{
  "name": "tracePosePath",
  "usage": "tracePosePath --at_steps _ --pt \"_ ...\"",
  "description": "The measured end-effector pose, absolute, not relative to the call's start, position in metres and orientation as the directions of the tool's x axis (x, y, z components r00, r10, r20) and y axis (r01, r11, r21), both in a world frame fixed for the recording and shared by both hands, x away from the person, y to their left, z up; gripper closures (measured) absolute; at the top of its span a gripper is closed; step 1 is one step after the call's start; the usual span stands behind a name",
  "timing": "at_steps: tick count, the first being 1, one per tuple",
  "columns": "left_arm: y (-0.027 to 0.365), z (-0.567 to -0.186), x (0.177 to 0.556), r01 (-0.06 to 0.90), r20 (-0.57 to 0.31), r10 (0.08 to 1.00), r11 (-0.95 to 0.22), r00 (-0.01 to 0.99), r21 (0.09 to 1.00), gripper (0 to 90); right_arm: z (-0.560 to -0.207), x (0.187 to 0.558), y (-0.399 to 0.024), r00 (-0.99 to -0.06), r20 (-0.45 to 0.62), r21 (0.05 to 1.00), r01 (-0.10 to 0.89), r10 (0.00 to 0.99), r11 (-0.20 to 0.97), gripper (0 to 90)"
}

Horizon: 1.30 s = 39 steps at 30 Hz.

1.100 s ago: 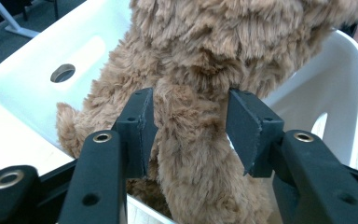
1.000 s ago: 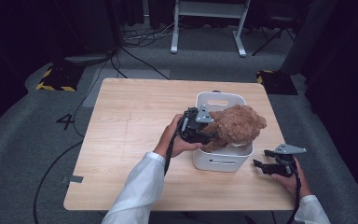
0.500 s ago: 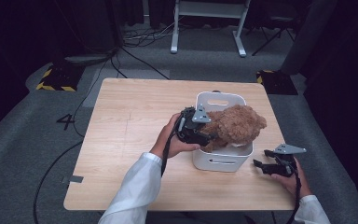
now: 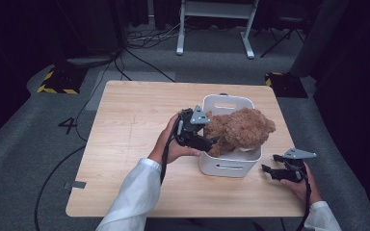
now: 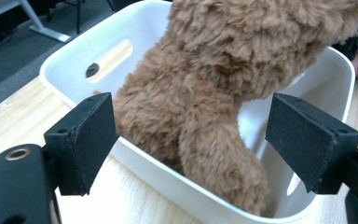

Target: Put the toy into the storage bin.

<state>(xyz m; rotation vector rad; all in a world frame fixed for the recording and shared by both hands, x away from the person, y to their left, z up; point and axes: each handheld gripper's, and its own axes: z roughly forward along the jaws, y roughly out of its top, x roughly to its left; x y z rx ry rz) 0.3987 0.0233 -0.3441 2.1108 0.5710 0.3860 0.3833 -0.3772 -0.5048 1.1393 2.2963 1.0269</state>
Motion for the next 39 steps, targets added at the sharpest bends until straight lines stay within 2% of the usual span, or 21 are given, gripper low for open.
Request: tracePosePath --at_steps 19,39 --pt "0.054 -0.345 0.39 0.255 0.108 0.567 -0.522 0.817 0.814 16.2 -0.505 0.383 -0.377 -0.601 -0.013 0.75 0.523 0.799 0.405 26.9" --pt "0.069 -0.355 0.383 0.269 0.142 0.577 -0.567 0.804 0.779 16.2 -0.505 0.383 -0.377 -0.601 -0.013 0.75 0.523 0.799 0.405 26.9"
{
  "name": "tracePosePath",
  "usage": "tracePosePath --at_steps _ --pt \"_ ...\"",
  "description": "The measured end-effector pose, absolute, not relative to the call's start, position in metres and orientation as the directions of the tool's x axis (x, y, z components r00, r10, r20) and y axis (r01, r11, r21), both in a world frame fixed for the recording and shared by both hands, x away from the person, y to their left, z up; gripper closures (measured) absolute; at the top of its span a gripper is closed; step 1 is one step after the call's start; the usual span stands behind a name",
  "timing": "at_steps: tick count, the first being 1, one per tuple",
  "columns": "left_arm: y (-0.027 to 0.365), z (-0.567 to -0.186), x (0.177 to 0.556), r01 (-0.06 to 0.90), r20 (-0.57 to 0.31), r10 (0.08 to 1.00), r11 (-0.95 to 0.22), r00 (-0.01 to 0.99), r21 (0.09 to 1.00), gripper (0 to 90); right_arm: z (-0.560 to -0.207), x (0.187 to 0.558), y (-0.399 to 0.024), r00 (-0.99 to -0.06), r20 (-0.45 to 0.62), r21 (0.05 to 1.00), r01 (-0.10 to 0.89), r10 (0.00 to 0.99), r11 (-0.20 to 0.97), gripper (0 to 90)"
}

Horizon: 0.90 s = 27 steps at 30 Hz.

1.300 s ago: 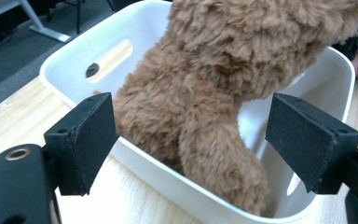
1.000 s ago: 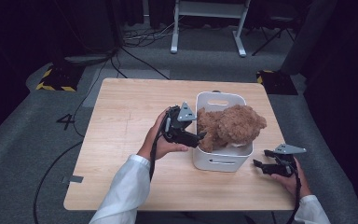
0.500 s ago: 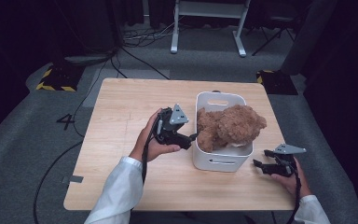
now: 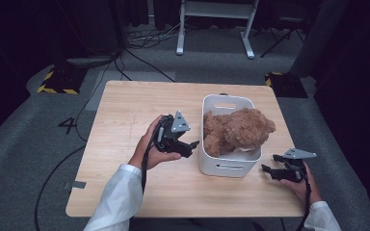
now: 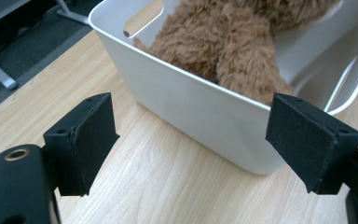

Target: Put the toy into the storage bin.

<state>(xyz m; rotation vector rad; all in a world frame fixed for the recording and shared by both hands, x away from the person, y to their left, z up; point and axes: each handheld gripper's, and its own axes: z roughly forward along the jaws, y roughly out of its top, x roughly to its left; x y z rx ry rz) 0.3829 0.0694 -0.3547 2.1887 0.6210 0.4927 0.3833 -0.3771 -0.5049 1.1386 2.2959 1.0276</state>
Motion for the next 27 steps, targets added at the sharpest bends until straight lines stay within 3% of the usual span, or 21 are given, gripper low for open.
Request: tracePosePath --at_steps 27 --pt "0.117 -0.385 0.372 0.348 0.159 0.632 -0.599 0.758 0.721 16.2 -0.505 0.383 -0.377 -0.6 -0.013 0.751 0.522 0.8 0.405 26.9"
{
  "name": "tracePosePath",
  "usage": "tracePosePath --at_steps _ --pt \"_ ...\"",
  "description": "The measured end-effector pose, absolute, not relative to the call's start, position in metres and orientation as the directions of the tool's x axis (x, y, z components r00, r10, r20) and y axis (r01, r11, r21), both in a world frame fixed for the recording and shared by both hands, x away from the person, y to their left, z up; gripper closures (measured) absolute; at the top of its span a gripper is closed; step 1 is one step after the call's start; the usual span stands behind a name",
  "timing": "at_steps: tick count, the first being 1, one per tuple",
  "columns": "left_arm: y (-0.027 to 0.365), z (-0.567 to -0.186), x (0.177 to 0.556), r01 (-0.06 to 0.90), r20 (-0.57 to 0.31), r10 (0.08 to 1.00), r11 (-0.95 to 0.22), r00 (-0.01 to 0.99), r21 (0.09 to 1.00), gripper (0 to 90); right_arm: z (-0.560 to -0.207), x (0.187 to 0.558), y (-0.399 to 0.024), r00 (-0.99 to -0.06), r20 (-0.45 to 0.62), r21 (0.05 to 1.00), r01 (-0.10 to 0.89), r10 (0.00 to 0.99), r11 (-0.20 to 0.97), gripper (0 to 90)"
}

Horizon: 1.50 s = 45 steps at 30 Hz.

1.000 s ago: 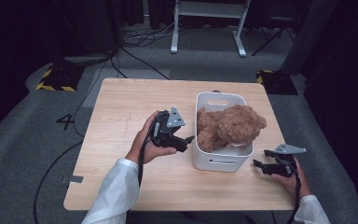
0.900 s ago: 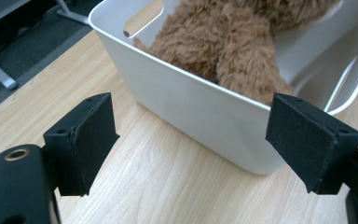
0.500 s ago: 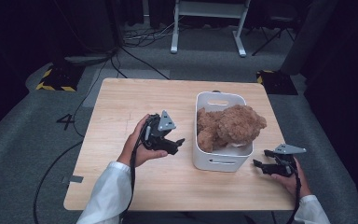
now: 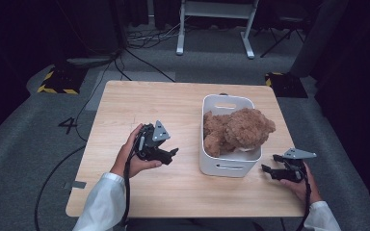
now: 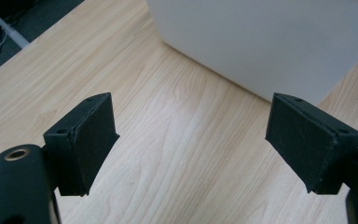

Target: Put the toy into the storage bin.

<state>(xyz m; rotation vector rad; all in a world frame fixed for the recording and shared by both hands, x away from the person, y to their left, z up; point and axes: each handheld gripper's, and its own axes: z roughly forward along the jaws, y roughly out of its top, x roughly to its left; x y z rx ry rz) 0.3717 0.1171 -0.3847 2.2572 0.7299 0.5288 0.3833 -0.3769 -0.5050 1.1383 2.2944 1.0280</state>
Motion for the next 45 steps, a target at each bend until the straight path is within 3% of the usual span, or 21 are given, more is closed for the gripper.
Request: tracePosePath --at_steps 45 --pt "0.156 -0.45 0.359 0.464 0.144 0.687 -0.615 0.712 0.637 16.4 -0.505 0.383 -0.377 -0.6 -0.014 0.751 0.522 0.8 0.404 26.8"
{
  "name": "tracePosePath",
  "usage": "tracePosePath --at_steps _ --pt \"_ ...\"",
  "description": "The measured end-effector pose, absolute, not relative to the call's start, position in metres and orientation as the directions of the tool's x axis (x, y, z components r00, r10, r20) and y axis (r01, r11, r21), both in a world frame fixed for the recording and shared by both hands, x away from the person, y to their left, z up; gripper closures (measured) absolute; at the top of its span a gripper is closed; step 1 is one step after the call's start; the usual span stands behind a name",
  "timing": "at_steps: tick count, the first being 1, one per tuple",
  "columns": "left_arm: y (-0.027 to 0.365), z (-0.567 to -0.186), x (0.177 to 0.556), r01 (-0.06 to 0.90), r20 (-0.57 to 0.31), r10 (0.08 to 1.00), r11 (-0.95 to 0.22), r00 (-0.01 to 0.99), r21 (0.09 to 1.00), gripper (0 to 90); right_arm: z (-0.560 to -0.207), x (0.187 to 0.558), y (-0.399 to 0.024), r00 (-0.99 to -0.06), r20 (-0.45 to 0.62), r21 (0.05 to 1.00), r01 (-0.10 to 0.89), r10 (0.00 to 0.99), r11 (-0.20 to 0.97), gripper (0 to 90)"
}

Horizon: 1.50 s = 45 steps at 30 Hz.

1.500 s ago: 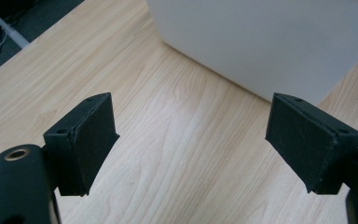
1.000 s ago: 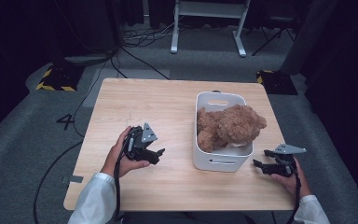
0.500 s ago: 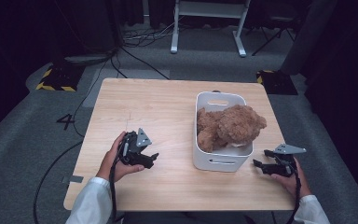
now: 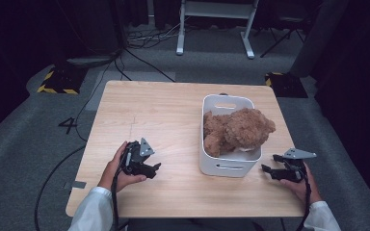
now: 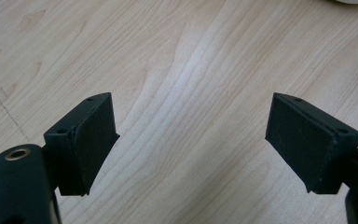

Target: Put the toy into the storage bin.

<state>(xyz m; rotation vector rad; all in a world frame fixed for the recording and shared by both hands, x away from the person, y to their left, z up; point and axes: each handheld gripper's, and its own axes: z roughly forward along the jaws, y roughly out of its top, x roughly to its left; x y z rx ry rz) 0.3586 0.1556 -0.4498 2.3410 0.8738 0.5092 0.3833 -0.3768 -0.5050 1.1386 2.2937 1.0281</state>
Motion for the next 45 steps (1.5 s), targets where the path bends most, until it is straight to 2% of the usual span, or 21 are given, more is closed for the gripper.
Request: tracePosePath --at_steps 38,45 --pt "0.182 -0.498 0.343 0.56 0.041 0.743 -0.538 0.668 0.63 16.4 -0.505 0.383 -0.377 -0.602 -0.013 0.751 0.521 0.799 0.405 26.7" --pt "0.192 -0.504 0.336 0.576 -0.015 0.766 -0.471 0.643 0.668 16.2 -0.505 0.383 -0.377 -0.603 -0.013 0.752 0.52 0.797 0.406 26.6"
